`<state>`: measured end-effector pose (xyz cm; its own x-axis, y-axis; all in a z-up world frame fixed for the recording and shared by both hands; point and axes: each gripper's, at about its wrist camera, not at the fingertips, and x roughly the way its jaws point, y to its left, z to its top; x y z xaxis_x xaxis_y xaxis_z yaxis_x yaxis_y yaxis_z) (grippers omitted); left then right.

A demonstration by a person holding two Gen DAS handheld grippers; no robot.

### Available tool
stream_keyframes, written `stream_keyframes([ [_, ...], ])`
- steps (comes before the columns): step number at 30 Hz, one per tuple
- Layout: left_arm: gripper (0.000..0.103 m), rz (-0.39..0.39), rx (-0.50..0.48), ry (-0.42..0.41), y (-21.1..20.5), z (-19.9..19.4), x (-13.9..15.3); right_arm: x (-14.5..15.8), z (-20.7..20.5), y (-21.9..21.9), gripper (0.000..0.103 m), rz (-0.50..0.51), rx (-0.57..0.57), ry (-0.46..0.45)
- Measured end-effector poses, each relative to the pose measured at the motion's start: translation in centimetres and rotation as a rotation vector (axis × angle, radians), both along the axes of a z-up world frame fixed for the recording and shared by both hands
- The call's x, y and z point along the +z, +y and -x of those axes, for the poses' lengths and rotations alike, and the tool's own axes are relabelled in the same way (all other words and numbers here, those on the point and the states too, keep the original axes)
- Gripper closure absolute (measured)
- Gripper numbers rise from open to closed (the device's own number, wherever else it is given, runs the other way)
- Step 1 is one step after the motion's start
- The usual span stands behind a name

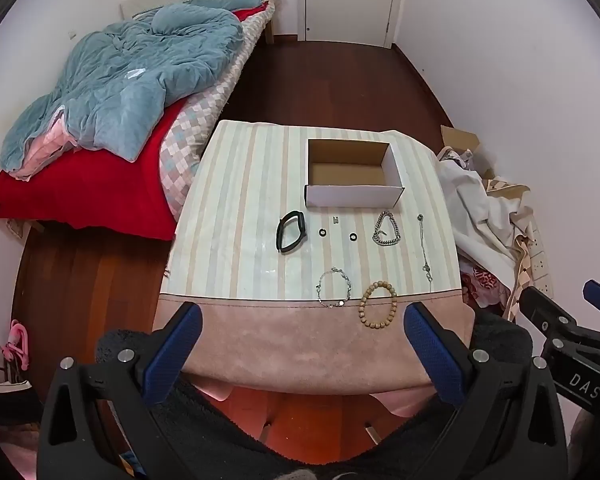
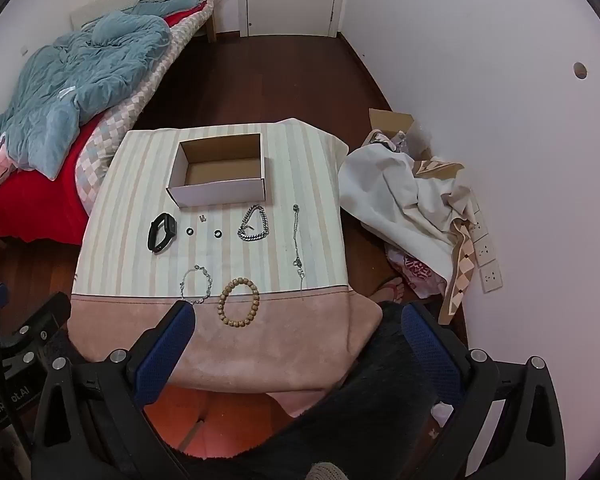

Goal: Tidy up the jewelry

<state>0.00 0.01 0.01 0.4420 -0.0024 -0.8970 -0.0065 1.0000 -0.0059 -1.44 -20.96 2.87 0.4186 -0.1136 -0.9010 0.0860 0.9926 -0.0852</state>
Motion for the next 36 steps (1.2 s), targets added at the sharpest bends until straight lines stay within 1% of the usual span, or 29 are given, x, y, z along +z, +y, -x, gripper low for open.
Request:
stream_keyframes([
  [1, 0.000, -0.001, 0.000, -0.003, 0.0, 0.0, 0.0, 0.0, 0.0, 0.1, 0.000, 0.019, -0.001, 0.006],
  [14, 0.000, -0.003, 0.001, -0.017, -0.3, 0.2, 0.3, 0.4, 0.6, 0.9, 0.000, 0.005, 0.001, 0.000],
  [19, 0.000, -0.004, -0.004, -0.021, -0.2, 0.6, 0.7, 0.8, 0.8, 0.2, 0.000, 0.004, 0.005, -0.011],
  [36, 0.000, -0.006, -0.007, -0.033, -0.4, 0.9, 1.2, 1.1, 1.1, -0.1, 0.000, 0.000, 0.014, -0.024],
])
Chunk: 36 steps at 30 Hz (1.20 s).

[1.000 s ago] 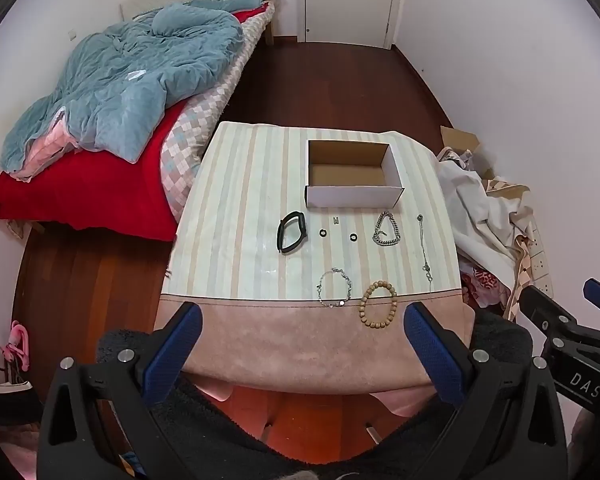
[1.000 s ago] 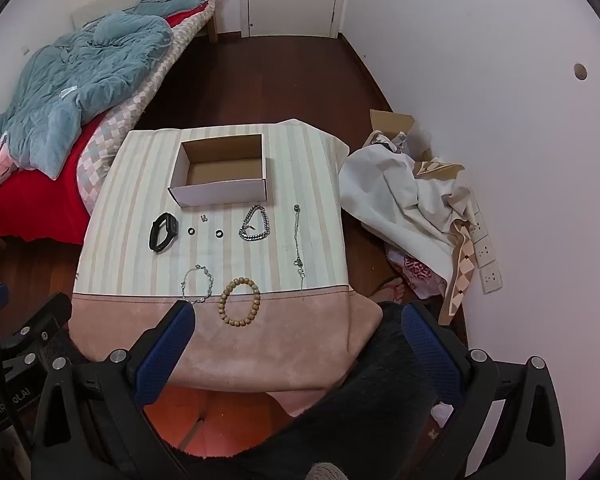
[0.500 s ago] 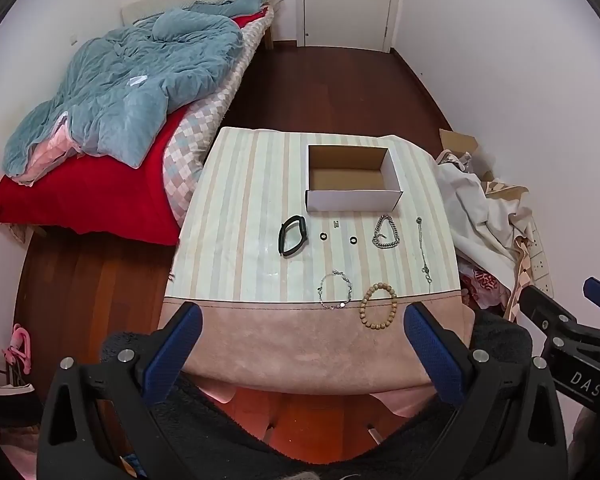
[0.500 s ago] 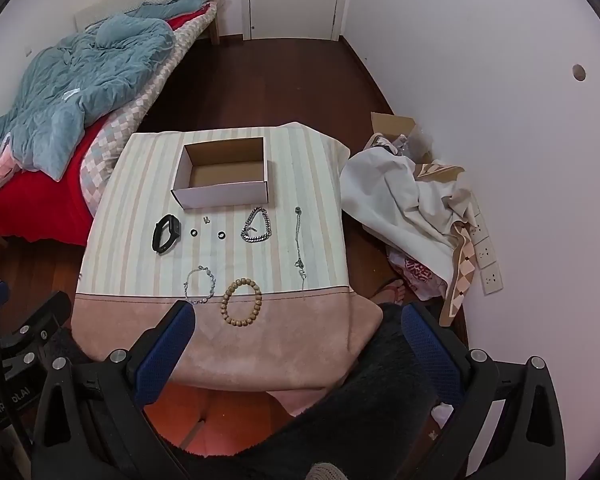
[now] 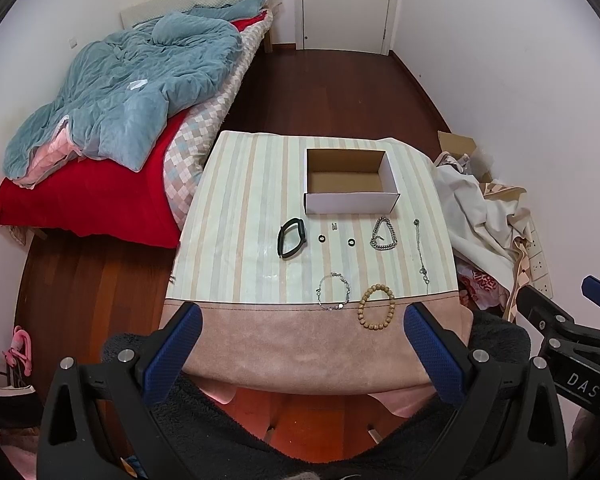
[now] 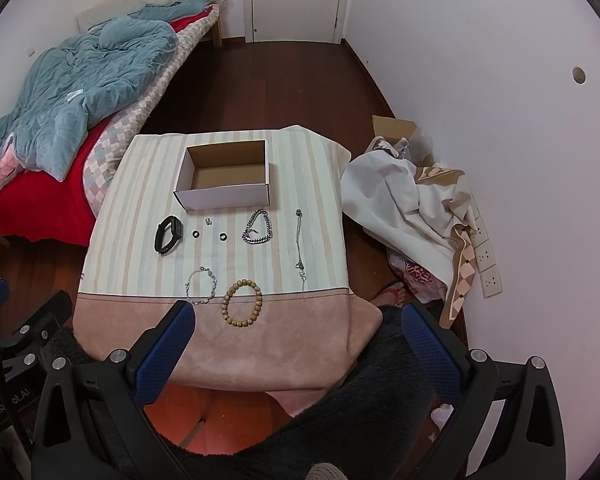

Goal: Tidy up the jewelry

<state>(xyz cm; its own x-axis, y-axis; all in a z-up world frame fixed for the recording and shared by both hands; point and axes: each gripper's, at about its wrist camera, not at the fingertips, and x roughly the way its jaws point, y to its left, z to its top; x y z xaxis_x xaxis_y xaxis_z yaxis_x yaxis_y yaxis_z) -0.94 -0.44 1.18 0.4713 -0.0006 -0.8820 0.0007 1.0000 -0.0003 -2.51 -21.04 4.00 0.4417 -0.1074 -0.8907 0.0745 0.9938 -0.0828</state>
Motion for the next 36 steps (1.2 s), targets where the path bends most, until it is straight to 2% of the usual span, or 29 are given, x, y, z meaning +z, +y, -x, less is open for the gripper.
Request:
stream_keyframes([
  [36, 0.000, 0.005, 0.005, -0.011, -0.3, 0.2, 0.7, 1.0, 1.0, -0.2, 0.000, -0.001, 0.001, -0.024],
])
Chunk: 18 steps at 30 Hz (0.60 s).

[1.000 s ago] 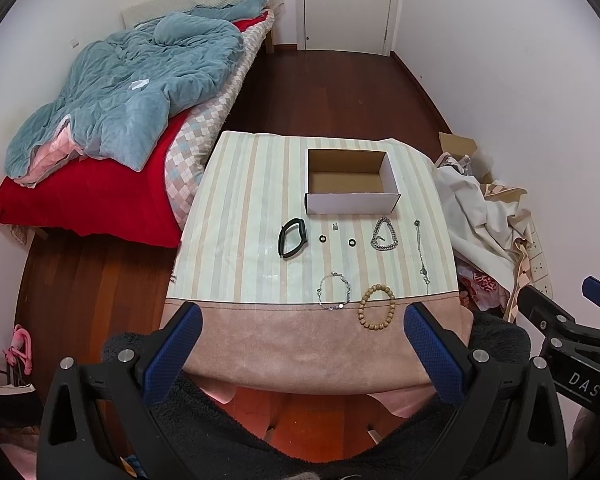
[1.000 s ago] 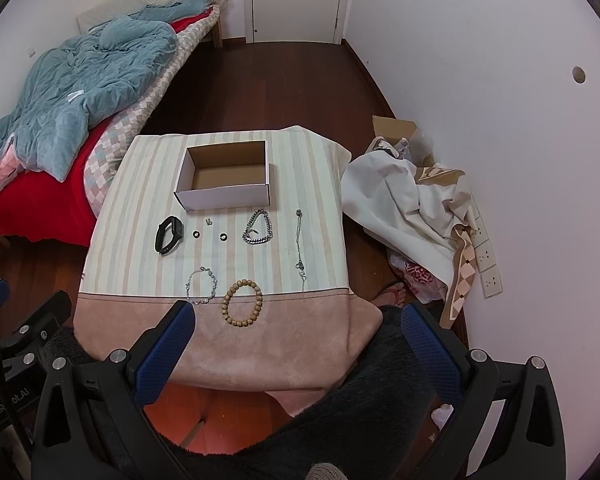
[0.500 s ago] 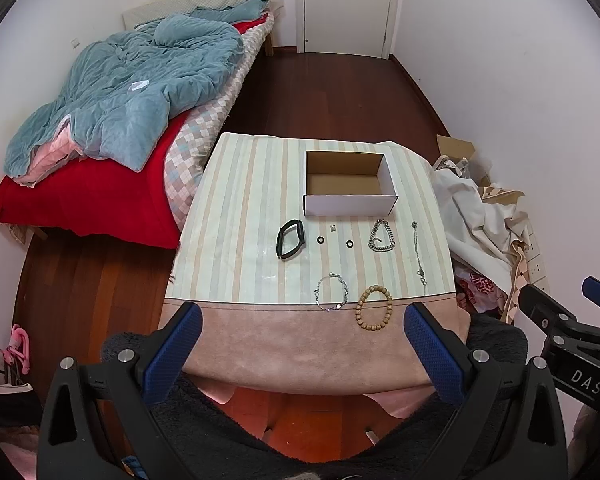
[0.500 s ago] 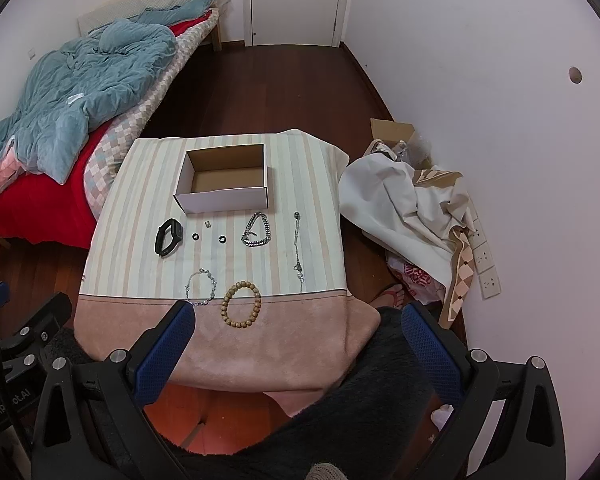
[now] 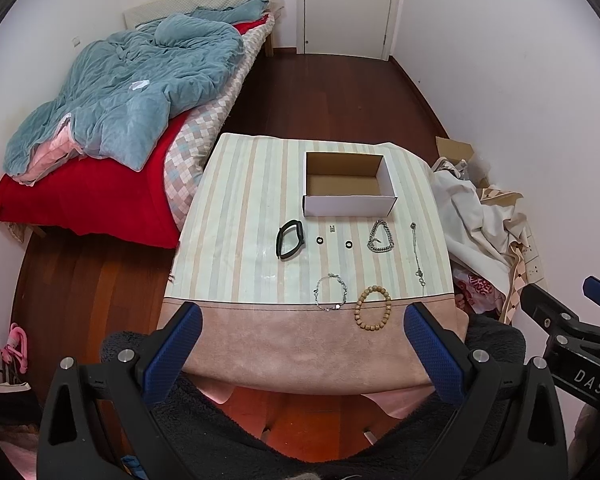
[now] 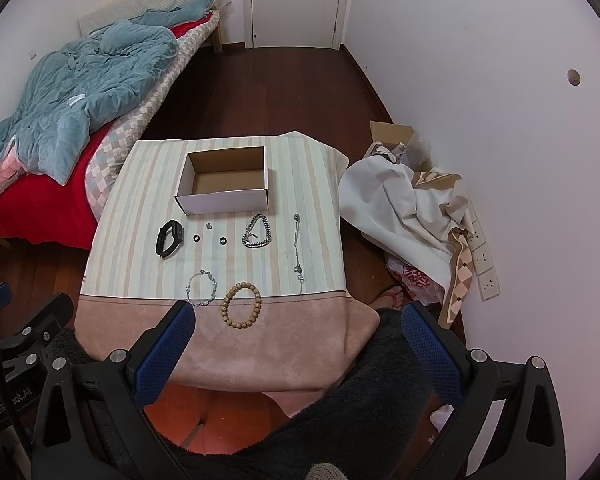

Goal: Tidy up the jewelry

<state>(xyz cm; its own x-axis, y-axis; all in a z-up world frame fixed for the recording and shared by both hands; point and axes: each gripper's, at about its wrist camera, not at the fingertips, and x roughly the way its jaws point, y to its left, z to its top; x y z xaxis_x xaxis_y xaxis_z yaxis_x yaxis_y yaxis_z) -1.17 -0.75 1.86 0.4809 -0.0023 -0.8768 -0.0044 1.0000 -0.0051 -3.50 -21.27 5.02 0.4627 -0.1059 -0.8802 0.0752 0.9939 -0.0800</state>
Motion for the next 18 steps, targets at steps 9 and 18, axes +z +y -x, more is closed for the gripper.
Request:
stream_keyframes([
  [9, 0.000, 0.004, 0.003, -0.007, -0.13, -0.05, 0.24, 0.20, 0.03, -0.18, 0.000, -0.001, 0.002, -0.003],
  [18, 0.000, 0.011, 0.008, -0.021, 0.04, 0.39, 0.71, 0.59, 0.43, 0.00, 0.000, 0.000, 0.007, -0.013],
])
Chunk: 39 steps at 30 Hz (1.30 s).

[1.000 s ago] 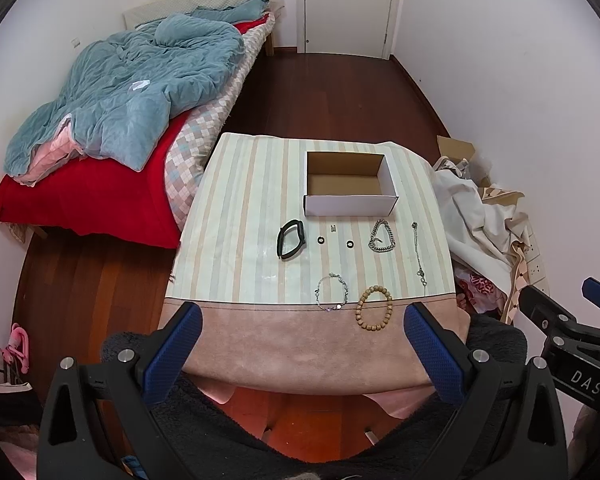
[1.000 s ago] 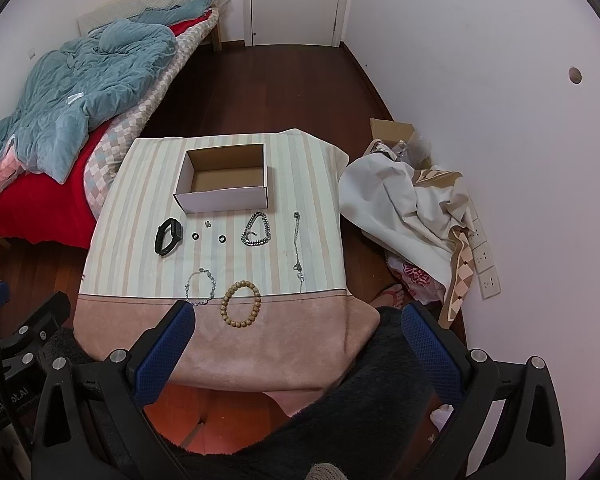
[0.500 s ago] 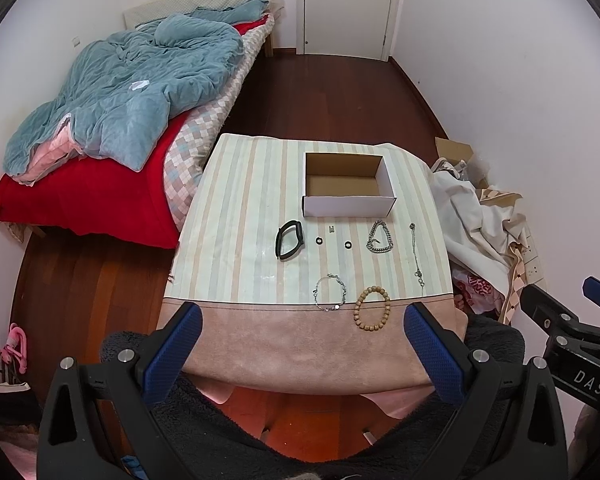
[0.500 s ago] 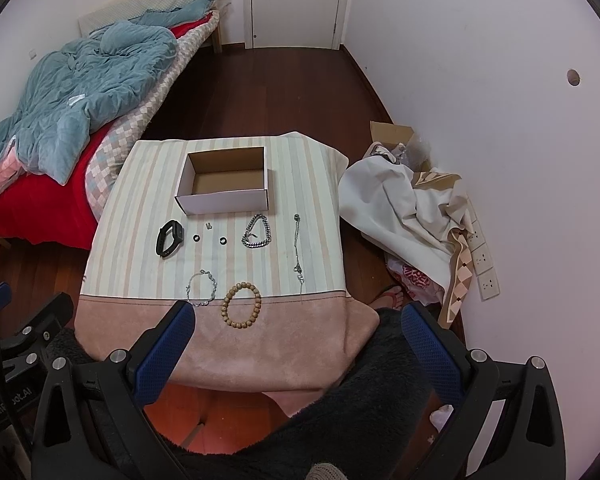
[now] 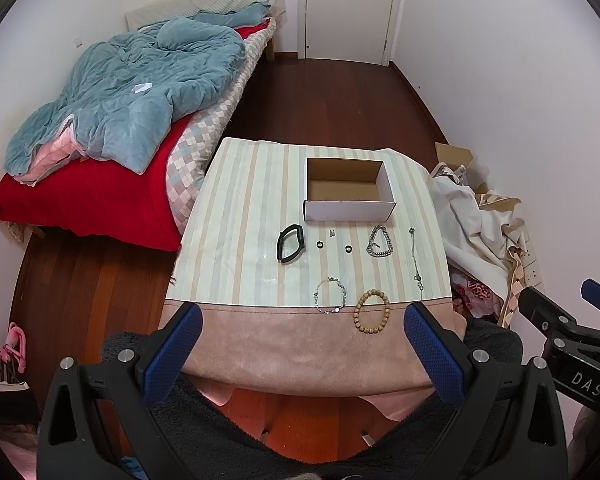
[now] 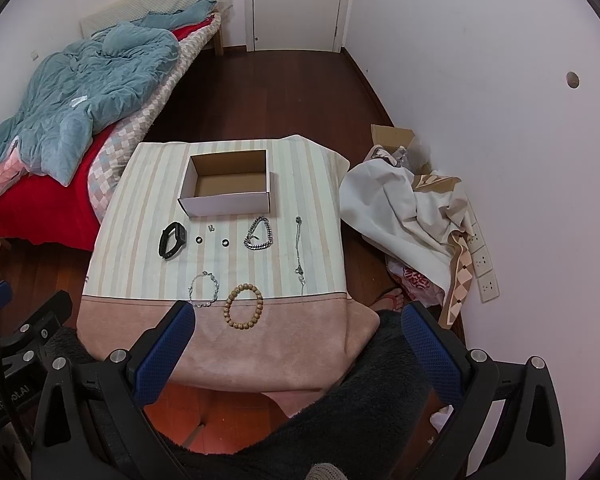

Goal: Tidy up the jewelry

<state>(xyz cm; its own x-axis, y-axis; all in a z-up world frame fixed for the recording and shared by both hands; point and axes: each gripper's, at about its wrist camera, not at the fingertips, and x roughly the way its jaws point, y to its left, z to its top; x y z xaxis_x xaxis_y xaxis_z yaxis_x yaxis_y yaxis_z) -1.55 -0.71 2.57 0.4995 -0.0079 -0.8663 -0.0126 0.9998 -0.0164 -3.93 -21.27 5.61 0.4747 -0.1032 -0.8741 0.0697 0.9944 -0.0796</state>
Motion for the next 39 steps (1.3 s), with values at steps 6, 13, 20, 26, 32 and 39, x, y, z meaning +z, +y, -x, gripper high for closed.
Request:
stream_keyframes([
  [6, 0.000, 0.002, 0.001, -0.004, 0.1, 0.0, 0.2, 0.1, 0.1, -0.1, 0.000, -0.003, 0.001, -0.001],
  [13, 0.000, -0.005, 0.004, -0.013, 0.3, 0.1, -0.1, 0.0, -0.2, -0.6, 0.000, -0.017, -0.016, -0.020],
  [20, 0.000, -0.146, 0.056, -0.051, 1.4, -3.3, -4.1, -5.1, -3.7, -1.4, 0.000, -0.044, -0.064, 0.019],
  [26, 0.000, -0.242, 0.105, 0.044, 3.4, -7.3, -11.4, -14.1, -8.1, -1.5, 0.007, -0.084, -0.081, 0.162],
  [32, 0.000, -0.264, 0.115, 0.157, 5.2, -10.6, -18.3, -23.9, -10.4, -0.7, 0.027, -0.133, -0.097, 0.315],
  [39, 0.001, -0.220, 0.088, 0.209, 6.8, -15.2, -23.2, -30.1, -11.2, 1.6, 0.043, -0.146, -0.089, 0.398],
])
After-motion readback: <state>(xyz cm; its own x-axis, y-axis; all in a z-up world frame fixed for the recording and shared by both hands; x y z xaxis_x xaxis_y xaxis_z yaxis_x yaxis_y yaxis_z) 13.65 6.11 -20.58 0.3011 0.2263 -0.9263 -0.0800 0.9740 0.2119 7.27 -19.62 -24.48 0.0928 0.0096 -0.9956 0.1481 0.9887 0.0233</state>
